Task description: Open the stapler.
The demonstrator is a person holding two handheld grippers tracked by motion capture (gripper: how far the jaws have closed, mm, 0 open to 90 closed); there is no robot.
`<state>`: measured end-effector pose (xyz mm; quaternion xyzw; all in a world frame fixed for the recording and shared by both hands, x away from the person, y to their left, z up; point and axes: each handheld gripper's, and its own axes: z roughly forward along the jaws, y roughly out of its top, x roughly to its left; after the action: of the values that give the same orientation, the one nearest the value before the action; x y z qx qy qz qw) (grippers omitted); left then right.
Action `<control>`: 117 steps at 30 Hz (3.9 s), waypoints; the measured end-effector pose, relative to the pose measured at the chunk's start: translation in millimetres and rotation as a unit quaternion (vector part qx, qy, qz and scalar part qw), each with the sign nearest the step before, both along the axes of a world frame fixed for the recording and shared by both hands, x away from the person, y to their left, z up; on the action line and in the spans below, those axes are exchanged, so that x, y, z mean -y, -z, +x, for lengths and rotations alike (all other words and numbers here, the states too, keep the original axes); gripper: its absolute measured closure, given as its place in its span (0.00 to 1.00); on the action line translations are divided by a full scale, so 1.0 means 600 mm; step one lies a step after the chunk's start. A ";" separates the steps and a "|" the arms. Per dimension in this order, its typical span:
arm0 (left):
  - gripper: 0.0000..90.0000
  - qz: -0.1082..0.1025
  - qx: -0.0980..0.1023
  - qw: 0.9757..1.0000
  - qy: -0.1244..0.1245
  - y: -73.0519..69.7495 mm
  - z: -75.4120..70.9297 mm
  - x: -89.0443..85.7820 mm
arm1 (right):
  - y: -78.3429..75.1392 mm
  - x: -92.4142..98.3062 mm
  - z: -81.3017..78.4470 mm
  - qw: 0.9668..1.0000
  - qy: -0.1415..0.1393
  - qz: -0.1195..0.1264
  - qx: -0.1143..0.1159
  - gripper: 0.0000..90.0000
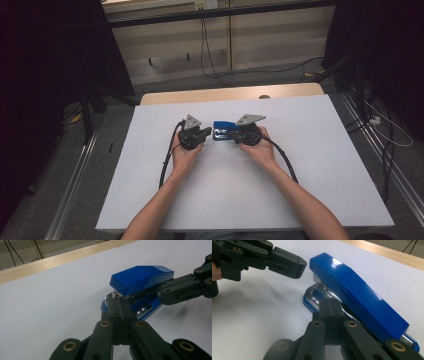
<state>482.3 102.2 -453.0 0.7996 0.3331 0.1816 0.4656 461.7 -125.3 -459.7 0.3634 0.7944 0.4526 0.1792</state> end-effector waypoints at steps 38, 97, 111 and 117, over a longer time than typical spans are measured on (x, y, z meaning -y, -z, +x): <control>1.00 0.019 -0.005 1.000 -0.019 0.011 0.016 0.023 | 0.006 -0.011 0.015 0.999 0.013 -0.029 -0.021 1.00; 1.00 -0.017 0.003 1.000 -0.016 -0.024 0.014 0.029 | -0.002 -0.021 0.006 0.999 0.019 -0.029 0.004 1.00; 1.00 -0.018 -0.001 1.000 -0.018 -0.021 0.016 0.029 | -0.011 -0.050 0.005 0.999 0.024 -0.013 0.033 1.00; 1.00 -0.015 -0.001 1.000 -0.019 -0.019 0.016 0.029 | -0.007 -0.053 0.010 0.998 0.037 -0.017 0.043 1.00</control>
<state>492.0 85.1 -441.6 0.7860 0.3516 0.1848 0.4737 467.9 -93.6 -455.3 0.3695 0.7794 0.4477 0.2359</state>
